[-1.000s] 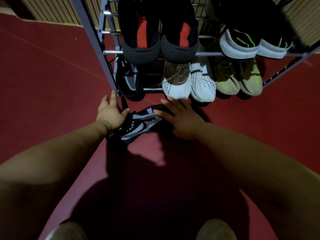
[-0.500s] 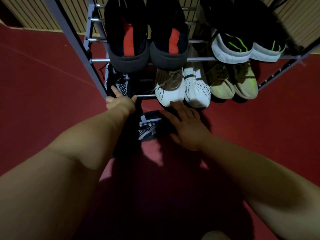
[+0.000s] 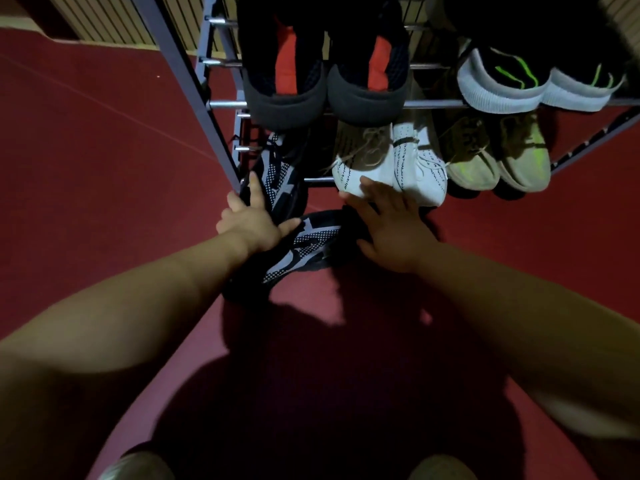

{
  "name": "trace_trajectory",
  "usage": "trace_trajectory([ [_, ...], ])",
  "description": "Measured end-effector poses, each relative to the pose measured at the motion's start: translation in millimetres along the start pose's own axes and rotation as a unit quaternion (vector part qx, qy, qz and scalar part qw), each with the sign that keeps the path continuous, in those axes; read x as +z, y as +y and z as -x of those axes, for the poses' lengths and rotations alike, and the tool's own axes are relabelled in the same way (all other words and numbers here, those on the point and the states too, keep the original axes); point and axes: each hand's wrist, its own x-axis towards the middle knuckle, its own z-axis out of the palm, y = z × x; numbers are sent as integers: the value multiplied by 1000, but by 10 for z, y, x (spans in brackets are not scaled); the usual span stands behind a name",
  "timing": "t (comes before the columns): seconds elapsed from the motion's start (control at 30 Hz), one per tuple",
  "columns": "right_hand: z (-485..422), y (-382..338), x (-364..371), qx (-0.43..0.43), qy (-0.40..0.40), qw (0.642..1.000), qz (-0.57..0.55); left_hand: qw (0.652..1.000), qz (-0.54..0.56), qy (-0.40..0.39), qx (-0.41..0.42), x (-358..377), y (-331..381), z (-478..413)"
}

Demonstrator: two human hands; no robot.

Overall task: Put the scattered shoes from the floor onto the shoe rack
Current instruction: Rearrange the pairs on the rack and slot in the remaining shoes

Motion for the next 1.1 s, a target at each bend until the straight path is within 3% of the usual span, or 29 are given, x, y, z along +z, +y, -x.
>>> trace_trajectory([
  [0.2,105,11,-34,-14,26,1000,4,995,97,35,1,12,101,-147],
  [0.33,134,62,-134,8,86,996,-19,981,170,50,79,-45,-173,-72],
  [0.5,28,-78,-401,18,98,994,-39,965,74,37,249,-224,-555,101],
  [0.63,4,-254,-534,-30,128,989,63,924,-39,-14,381,-329,-640,202],
  [0.7,63,-285,-542,-65,67,990,110,901,-71,-23,428,-322,-607,240],
  [0.8,268,-218,-392,-104,-88,988,68,870,-79,-27,485,-260,-516,336],
  [0.87,470,-131,-243,-113,-135,983,54,842,-78,-20,533,-153,-410,423],
  [1.0,924,65,8,-9,-196,978,67,840,-97,-104,524,147,-166,501],
  [1.1,1214,168,175,130,-210,969,28,848,-196,-28,492,296,-144,426],
])
